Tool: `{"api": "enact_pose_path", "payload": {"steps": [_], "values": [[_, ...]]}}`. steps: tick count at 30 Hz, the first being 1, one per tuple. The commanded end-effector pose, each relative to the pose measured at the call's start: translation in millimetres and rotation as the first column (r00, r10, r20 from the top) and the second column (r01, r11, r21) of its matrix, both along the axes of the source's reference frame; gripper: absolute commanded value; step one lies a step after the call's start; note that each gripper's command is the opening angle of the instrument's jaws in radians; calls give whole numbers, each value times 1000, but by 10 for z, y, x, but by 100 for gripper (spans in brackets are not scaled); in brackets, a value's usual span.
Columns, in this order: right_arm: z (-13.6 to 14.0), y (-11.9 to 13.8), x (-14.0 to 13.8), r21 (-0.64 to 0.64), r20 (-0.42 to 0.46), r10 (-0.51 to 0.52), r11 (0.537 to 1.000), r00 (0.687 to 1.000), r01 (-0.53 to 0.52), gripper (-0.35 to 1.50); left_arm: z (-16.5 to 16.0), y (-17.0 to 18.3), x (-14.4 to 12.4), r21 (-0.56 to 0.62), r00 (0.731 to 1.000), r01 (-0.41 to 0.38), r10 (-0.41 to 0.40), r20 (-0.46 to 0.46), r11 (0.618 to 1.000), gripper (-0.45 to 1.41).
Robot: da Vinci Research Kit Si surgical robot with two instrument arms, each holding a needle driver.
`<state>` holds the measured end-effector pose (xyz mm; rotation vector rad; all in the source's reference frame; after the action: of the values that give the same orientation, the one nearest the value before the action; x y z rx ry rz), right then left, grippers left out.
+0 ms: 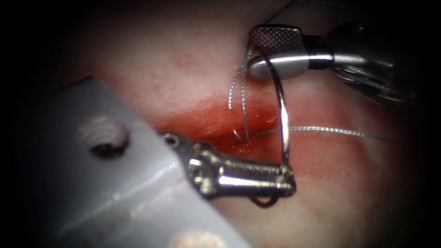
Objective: Wound Closure
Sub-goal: Pull the needle through with the left tool, then use the right hand to pull the suture length through.
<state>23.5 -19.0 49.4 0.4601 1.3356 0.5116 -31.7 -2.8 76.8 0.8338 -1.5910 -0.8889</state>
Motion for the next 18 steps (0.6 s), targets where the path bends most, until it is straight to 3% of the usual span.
{"api": "enact_pose_path", "payload": {"steps": [1, 5, 7, 14, 15, 18], "values": [[-1, 5, 14, -55, -7, -35, 998, 999, 35, -35, -6, 20, 3, 6, 999, 38, -38, 19, 999, -45], [6, -9, 30, -30, 13, -224, 974, 974, 225, -35, -11, 40, 20, 32, 995, 92, -94, 44, 995, -45], [16, -25, 45, 14, -22, -306, 952, 952, 307, -35, -14, 53, 36, 46, 992, 121, -123, 38, 992, -45], [36, -64, 81, 169, -63, -414, 892, 908, 418, -35, -11, 73, 60, 88, 981, 183, -188, 41, 979, -45], [35, -70, 81, 264, -77, -436, 859, 897, 440, -35, -11, 77, 68, 93, 980, 193, -197, 35, 977, -45], [30, -76, 75, 322, -107, -493, 804, 864, 499, -35, -4, 86, 85, 86, 976, 215, -218, 22, 973, -45]]}}
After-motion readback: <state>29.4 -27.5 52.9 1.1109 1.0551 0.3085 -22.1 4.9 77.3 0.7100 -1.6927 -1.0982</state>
